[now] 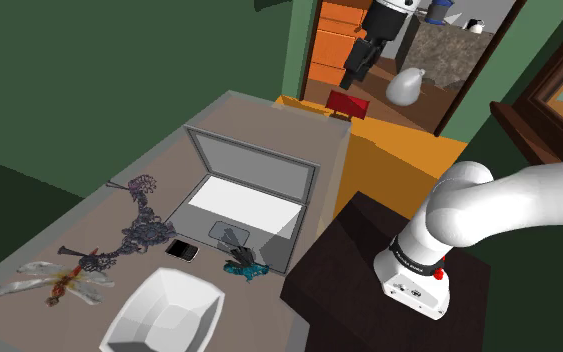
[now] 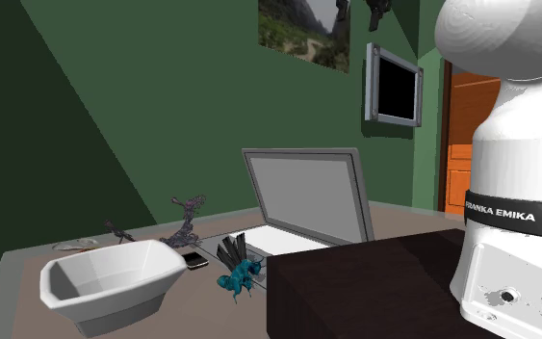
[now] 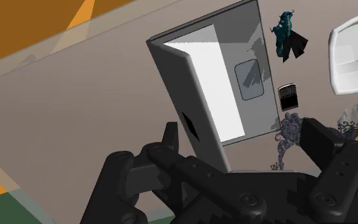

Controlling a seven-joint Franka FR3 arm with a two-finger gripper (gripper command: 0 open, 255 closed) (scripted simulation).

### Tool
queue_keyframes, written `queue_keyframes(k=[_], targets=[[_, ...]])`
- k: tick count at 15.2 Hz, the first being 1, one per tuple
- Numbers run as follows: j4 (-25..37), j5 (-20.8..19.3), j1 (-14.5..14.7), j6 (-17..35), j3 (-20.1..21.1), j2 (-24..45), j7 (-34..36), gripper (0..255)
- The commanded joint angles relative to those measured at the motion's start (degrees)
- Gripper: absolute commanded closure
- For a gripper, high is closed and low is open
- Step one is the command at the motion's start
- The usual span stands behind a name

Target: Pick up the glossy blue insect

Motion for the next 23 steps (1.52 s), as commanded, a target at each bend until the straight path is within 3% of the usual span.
queue_keyframes(k=[1,12,23], targets=[[0.00,0.00,0.00,0.00,0.00,0.00,0.00,0],[-13.65,3.98,4.04,16.41,6.11,5.88,2.22,0],[-20.36,7.93,8.56,35.07,12.76,20.78,4.29,0]])
